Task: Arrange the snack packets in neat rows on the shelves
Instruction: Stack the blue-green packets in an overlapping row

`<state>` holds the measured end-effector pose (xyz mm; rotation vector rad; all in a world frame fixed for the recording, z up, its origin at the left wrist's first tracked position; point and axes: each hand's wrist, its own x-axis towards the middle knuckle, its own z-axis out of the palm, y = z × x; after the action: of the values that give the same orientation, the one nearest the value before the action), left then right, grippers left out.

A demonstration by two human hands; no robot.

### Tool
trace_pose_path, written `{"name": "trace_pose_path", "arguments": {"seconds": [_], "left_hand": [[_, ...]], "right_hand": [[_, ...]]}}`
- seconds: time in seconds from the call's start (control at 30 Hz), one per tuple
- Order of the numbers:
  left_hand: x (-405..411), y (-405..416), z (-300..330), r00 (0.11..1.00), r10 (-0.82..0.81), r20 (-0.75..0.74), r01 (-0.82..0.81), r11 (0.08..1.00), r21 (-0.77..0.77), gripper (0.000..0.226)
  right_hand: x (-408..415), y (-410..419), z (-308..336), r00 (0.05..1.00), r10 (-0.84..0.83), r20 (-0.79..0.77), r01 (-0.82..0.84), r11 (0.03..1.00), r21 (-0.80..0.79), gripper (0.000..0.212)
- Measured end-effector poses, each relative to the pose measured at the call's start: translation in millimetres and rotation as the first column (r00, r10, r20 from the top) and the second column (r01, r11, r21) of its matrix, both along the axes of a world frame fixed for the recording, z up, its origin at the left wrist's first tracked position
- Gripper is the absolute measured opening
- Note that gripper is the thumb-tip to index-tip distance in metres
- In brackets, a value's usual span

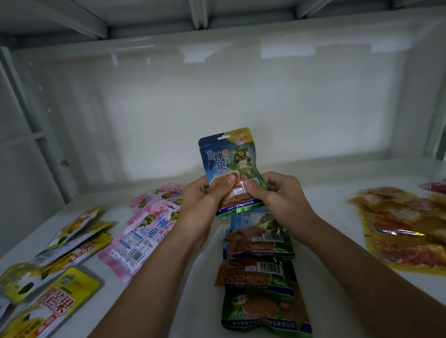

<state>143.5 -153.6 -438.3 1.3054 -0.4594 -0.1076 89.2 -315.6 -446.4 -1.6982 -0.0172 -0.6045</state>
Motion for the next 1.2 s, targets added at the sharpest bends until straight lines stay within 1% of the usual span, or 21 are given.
{"name": "trace_pose_path", "arguments": {"seconds": [0.07,0.1,0.17,0.2,0.27,0.33,0.43,0.57,0.63,0.7,0.77,0.9,1.0,1.1,1.2], "left_hand": [[-3.0,-2.9,-1.0,0.997,-0.057,-0.043,0.059,0.998,0.029,0.023],[-3.8,-3.9,-1.7,0.997,-0.057,-0.047,0.061,0.995,0.073,0.019],[-2.0,-4.4,-4.3,1.000,-0.012,-0.013,0.014,0.988,0.151,0.018],[0.1,-3.7,-5.7,1.000,0.012,0.010,-0.013,0.986,0.167,0.019],[2.7,-3.2,-6.1,0.999,0.026,0.046,-0.034,0.985,0.169,0.022],[2.9,-4.0,-6.1,0.998,0.019,0.055,-0.028,0.987,0.160,0.023],[2.4,-6.2,-6.5,0.998,0.010,0.060,-0.021,0.983,0.183,0.023],[3.0,-8.1,-7.5,0.998,0.011,0.066,-0.023,0.984,0.175,0.023],[1.7,-8.8,-7.2,0.993,0.042,0.111,-0.062,0.982,0.178,0.022],[0.2,-9.8,-7.3,0.990,0.043,0.132,-0.063,0.987,0.151,0.020],[0.9,-9.5,-6.4,0.993,0.012,0.120,-0.025,0.994,0.106,0.022],[2.2,-6.8,-6.8,0.995,-0.014,0.100,0.008,0.998,0.061,0.026],[3.4,-8.3,-9.0,0.997,-0.008,0.081,0.004,0.999,0.046,0.026],[4.5,-9.0,-8.6,0.998,0.003,0.068,-0.005,1.000,0.027,0.025],[5.5,-7.8,-9.2,0.998,-0.025,0.058,0.024,0.999,0.028,0.025]], "right_hand": [[1.2,-0.2,0.2,0.998,-0.041,0.045,0.040,0.999,0.014,0.026],[2.2,-0.2,0.0,0.996,-0.064,0.067,0.064,0.998,0.002,0.029],[4.1,0.7,-0.9,0.989,-0.111,0.098,0.116,0.992,-0.053,0.034],[4.8,1.5,-1.5,0.986,-0.126,0.112,0.135,0.987,-0.082,0.035],[5.6,2.0,-3.0,0.980,-0.143,0.141,0.158,0.982,-0.099,0.034],[6.4,1.9,-4.4,0.977,-0.142,0.159,0.155,0.985,-0.076,0.029],[5.4,4.9,-4.1,0.985,-0.107,0.136,0.114,0.993,-0.041,0.023],[5.1,5.4,-4.3,0.982,-0.098,0.164,0.109,0.992,-0.062,0.013],[6.8,2.9,-4.5,0.980,-0.110,0.166,0.122,0.990,-0.065,0.011],[8.5,0.9,-5.2,0.982,-0.120,0.147,0.127,0.991,-0.037,0.012],[8.5,0.4,-4.5,0.983,-0.118,0.140,0.120,0.993,-0.008,0.015],[9.9,0.5,-5.4,0.985,-0.118,0.129,0.124,0.992,-0.033,0.013],[9.7,0.7,-4.8,0.988,-0.091,0.126,0.092,0.996,0.002,0.009],[7.2,1.8,-1.0,0.993,-0.038,0.113,0.030,0.997,0.073,0.004],[8.3,1.6,-1.7,0.995,-0.001,0.099,-0.007,0.997,0.078,0.015]]}}
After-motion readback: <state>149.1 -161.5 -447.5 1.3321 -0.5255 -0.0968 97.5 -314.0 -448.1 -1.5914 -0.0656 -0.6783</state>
